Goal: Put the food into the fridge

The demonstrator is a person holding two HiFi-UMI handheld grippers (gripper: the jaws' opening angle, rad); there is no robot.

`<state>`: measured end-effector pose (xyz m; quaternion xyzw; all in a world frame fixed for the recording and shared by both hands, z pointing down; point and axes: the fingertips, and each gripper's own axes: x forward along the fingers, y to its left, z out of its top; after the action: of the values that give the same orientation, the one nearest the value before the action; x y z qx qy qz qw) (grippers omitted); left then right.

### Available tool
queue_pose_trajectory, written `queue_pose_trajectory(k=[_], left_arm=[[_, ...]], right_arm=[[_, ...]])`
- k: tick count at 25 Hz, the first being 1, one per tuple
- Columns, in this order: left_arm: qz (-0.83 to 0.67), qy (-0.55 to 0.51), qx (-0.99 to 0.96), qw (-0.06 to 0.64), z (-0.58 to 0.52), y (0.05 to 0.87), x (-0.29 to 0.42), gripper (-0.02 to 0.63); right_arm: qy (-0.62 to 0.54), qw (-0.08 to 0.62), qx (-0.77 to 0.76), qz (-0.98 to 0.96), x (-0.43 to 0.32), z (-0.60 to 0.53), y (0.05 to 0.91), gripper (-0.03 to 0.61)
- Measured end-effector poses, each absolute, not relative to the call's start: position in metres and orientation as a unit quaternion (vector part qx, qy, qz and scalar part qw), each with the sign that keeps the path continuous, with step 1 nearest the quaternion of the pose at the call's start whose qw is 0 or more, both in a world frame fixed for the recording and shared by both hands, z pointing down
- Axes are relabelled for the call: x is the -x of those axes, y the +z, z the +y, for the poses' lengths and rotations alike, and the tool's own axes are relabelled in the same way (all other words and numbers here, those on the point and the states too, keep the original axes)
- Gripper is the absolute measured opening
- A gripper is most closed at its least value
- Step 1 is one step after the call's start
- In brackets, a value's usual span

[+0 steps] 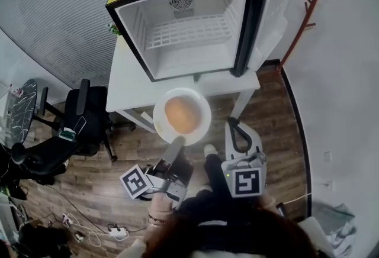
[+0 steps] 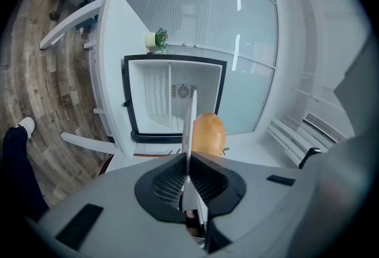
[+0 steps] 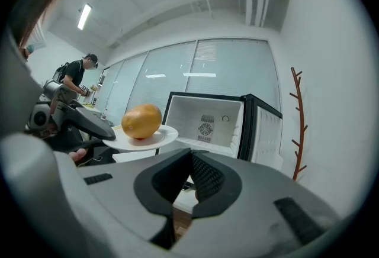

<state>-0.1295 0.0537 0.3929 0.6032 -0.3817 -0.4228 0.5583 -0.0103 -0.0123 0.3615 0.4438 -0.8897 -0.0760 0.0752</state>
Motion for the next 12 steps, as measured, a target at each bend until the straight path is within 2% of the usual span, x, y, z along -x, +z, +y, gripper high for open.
queue_pose_trajectory(k=[12], left_arm=[[-0.385,-0.409,-0.605,0.564,0.01,0.394,0.142,0.015]], right_arm=[[-0.059,0.073,-0.454,-0.886,0.02,-0.053,0.367,0.0]])
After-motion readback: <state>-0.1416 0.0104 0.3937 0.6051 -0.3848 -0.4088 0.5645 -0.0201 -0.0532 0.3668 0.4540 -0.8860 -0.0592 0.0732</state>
